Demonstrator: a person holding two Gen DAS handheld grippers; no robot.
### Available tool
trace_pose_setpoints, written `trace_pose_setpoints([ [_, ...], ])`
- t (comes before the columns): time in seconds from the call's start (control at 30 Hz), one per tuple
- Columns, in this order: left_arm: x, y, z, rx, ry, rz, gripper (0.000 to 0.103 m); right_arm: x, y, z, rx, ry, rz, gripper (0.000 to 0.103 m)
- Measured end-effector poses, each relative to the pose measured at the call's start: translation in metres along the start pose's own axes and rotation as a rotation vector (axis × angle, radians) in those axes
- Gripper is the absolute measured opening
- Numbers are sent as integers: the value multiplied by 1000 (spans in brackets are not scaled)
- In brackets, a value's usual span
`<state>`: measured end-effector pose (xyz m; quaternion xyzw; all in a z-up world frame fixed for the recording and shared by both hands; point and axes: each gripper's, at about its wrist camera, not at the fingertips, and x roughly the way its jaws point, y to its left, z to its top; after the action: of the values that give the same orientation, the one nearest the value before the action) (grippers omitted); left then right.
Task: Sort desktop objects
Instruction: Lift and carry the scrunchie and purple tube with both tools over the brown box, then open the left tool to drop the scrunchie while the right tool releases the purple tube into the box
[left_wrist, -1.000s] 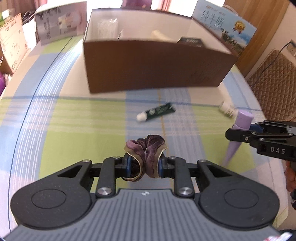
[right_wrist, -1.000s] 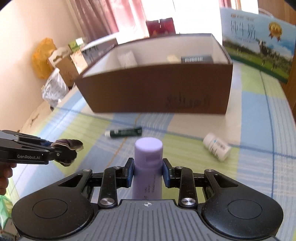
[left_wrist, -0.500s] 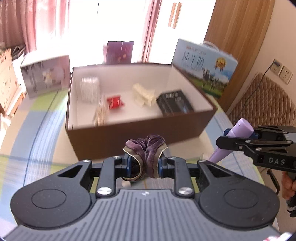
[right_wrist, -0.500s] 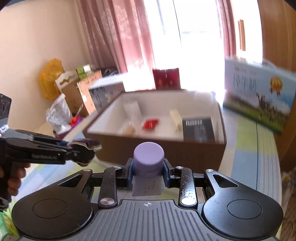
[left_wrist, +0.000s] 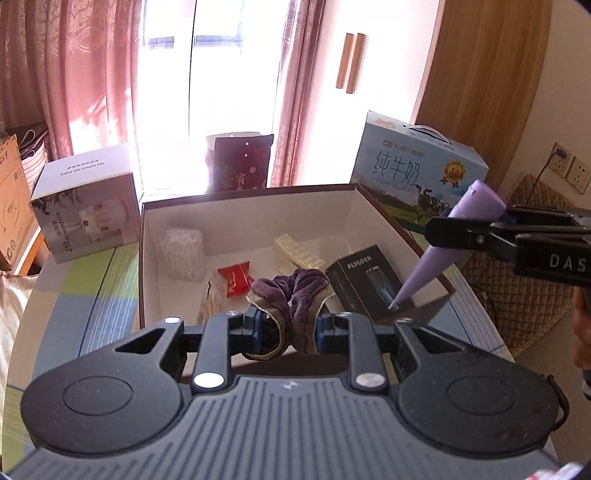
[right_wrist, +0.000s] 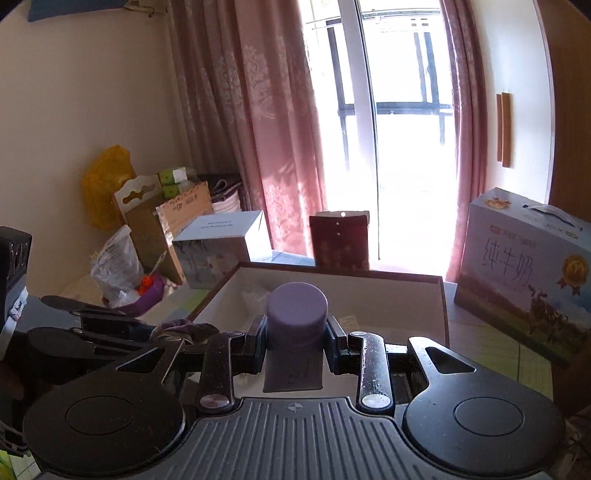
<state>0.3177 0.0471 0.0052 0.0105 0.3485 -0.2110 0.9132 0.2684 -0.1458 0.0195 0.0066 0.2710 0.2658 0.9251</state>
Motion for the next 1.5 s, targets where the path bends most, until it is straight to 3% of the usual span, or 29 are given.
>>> trace_pose_setpoints([
  [0.2,31,15,13,-39,51,-22,21,46,-15,3,38,77,0,29],
  [0.5,98,26,7,-41,216,-20,21,107,-28,-17,21,252,-21,29],
  [0.9,155,36,-12,-36,454,15,22,143,-35,-34,-15,402,-31,29],
  [0.93,155,36,-12,-36,456,18,23,144,-35,-35,-19,412,-30,29],
  [1.0,156,38,-10,-44,467,21,35,146,-34,-36,-24,425,-29,29],
  [1.07,154,39,-7,-44,459,16,36,147,-34,-37,-24,434,-27,29],
  [1.17,151,40,-3,-29,446,34,47,151,-34,-37,-24,457,-25,29],
  [1.5,141,43,7,45,385,102,47,168,-33,-41,-8,499,-43,29],
])
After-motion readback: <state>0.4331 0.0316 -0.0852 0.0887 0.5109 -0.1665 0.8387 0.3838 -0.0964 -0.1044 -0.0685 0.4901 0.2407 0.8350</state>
